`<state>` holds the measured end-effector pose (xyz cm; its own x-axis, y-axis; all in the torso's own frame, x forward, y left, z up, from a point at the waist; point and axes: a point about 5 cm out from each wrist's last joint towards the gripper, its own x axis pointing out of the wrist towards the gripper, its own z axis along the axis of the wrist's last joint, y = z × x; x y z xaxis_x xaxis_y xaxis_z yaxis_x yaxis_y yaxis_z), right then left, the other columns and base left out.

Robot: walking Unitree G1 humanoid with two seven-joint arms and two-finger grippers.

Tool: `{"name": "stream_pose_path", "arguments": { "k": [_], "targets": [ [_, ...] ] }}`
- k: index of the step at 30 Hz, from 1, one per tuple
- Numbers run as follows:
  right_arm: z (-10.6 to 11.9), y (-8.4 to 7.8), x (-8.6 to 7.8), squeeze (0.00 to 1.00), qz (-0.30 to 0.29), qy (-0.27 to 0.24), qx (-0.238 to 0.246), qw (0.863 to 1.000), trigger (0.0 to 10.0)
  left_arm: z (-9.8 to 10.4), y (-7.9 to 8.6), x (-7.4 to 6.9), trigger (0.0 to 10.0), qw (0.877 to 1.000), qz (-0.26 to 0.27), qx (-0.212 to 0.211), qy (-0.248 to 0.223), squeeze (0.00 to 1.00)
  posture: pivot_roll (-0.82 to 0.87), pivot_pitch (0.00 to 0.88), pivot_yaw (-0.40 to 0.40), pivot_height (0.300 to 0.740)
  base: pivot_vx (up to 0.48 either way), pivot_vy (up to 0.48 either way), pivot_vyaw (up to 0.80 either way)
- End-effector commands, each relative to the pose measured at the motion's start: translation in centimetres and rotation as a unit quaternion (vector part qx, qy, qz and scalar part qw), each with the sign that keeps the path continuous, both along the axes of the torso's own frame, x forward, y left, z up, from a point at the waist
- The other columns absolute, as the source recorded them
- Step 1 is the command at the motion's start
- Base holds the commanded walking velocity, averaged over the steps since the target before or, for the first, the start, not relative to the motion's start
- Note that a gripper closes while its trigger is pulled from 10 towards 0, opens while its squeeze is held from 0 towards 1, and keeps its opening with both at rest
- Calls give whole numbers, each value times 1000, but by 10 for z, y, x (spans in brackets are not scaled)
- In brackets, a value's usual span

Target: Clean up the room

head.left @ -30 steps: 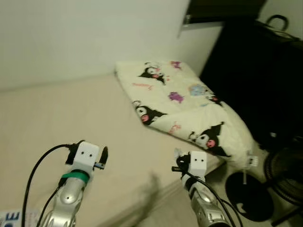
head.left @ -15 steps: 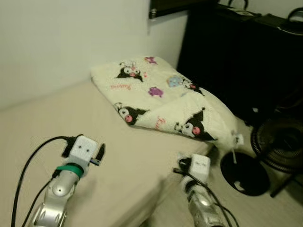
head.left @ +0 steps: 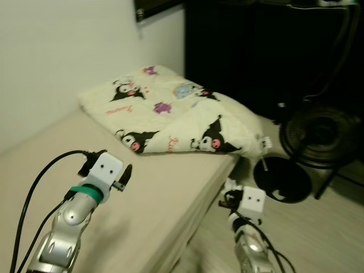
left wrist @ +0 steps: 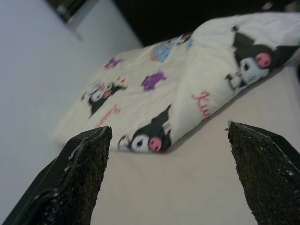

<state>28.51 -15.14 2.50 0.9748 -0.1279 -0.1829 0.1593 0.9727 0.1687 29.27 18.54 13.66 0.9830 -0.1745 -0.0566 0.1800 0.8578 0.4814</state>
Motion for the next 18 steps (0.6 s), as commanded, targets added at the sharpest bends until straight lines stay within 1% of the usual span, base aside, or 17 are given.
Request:
{"name": "stream_pose_path", "arguments": {
  "k": [1,2,3,6,7,8,9,11,12,13,15,18],
  "targets": [
    [-8,-3,-7,0,-13,15,10,1000,10000,-9,1,0,10000,1000,5,-15,19,0,170,0,181,740,0,0,-800],
    [-10,-6,-6,0,-20,23,10,999,10000,-22,0,0,10000,999,5,-37,34,0,143,0,166,740,0,0,-800],
    [-11,-7,-5,0,-20,27,8,999,10000,-28,0,0,10000,998,9,-45,43,0,143,0,166,740,0,0,-800],
    [-11,-7,-5,0,-20,30,7,999,10000,-31,0,0,10000,998,12,-50,48,0,143,0,166,740,0,0,-800],
    [-12,-5,-4,0,-21,32,11,999,10000,-39,1,-1,10000,997,20,-49,58,0,108,0,177,740,0,0,-800],
    [-12,-4,-4,0,-20,33,13,999,10000,-45,1,-3,10000,996,25,-52,64,0,90,0,164,740,0,0,-800],
    [-12,-4,-4,0,-20,33,13,999,10000,-45,1,-3,10000,996,25,-52,64,0,90,0,164,740,0,0,-800],
    [-10,8,-2,0,10,32,8,999,10000,-56,-5,-7,10000,996,20,-43,74,0,63,0,133,740,0,0,-800],
    [-8,14,-1,0,26,29,1,999,10000,-57,-6,-7,10000,996,21,-45,74,0,63,0,133,740,0,0,-800],
    [-8,14,-1,0,26,29,1,999,10000,-57,-6,-7,10000,996,21,-45,74,0,63,0,133,740,0,0,-800],
    [-4,19,-2,0,42,21,-10,999,10000,-56,-6,-6,10000,996,30,-52,70,0,40,0,102,740,0,0,-800],
    [-3,13,-3,0,29,18,-15,999,10000,-58,-3,-5,10000,994,47,-69,69,0,33,0,78,740,0,0,-800]
  ]
}}
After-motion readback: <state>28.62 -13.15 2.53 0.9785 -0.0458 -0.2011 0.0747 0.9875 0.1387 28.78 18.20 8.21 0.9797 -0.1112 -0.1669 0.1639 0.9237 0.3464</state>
